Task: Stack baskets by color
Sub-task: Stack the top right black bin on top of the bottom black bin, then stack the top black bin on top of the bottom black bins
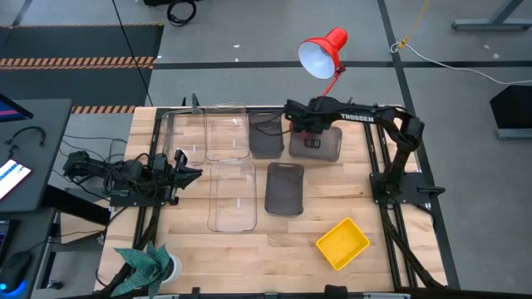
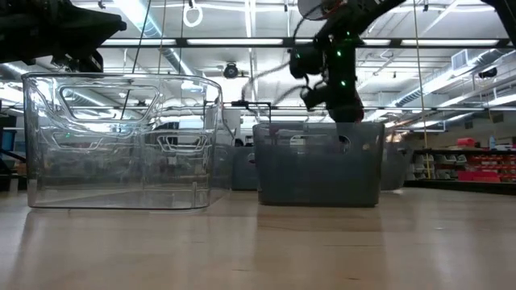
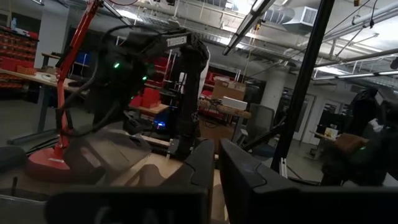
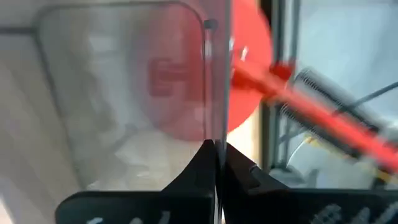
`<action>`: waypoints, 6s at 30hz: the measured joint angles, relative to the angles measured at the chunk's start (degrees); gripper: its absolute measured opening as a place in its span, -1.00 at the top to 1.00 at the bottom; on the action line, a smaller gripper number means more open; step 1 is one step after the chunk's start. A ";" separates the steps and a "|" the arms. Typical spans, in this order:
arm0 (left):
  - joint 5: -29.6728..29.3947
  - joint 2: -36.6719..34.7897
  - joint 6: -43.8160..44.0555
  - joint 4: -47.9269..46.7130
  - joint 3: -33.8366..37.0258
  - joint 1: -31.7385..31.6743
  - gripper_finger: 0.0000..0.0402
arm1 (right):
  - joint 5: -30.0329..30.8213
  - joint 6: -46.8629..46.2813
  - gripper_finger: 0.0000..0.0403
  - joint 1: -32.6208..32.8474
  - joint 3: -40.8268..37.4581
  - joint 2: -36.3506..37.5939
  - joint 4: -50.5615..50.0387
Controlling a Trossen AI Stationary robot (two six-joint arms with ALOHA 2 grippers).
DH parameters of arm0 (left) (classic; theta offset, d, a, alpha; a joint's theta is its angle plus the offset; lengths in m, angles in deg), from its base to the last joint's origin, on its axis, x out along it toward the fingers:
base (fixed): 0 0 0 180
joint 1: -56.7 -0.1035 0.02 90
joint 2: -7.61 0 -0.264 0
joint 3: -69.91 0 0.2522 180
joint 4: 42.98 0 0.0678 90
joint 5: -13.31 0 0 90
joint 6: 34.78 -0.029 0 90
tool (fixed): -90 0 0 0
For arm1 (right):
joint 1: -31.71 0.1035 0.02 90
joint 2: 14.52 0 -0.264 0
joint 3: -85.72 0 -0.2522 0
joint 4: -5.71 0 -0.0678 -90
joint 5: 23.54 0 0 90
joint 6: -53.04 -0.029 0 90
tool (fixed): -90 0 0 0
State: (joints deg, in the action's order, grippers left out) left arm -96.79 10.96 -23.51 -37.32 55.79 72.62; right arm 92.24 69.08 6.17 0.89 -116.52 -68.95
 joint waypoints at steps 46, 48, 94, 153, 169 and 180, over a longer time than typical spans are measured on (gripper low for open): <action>0.00 -0.02 0.01 0.00 0.00 0.01 0.86 | 24.78 24.76 0.98 38.53 5.64 9.90 7.48; 0.00 0.00 0.00 0.00 0.00 0.02 0.87 | 22.14 28.11 0.98 40.06 5.64 9.67 8.57; 0.00 0.00 0.00 0.00 -0.02 0.02 0.83 | -17.80 61.48 0.97 37.03 -7.76 9.27 17.45; 0.00 -0.01 0.00 0.00 -0.01 0.00 0.82 | -23.07 7.83 0.30 34.70 -13.29 17.74 14.82; 0.02 -0.01 0.00 0.00 0.00 0.01 0.85 | -20.85 -6.61 0.30 32.41 -13.27 18.50 18.86; 0.00 -0.01 0.00 0.01 -0.01 0.02 0.87 | -19.27 -16.37 0.30 32.30 -13.25 18.64 24.74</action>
State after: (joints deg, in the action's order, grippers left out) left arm -96.79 10.95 -23.51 -37.31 55.78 72.64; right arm 72.96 52.71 38.47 -12.36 -97.88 -44.22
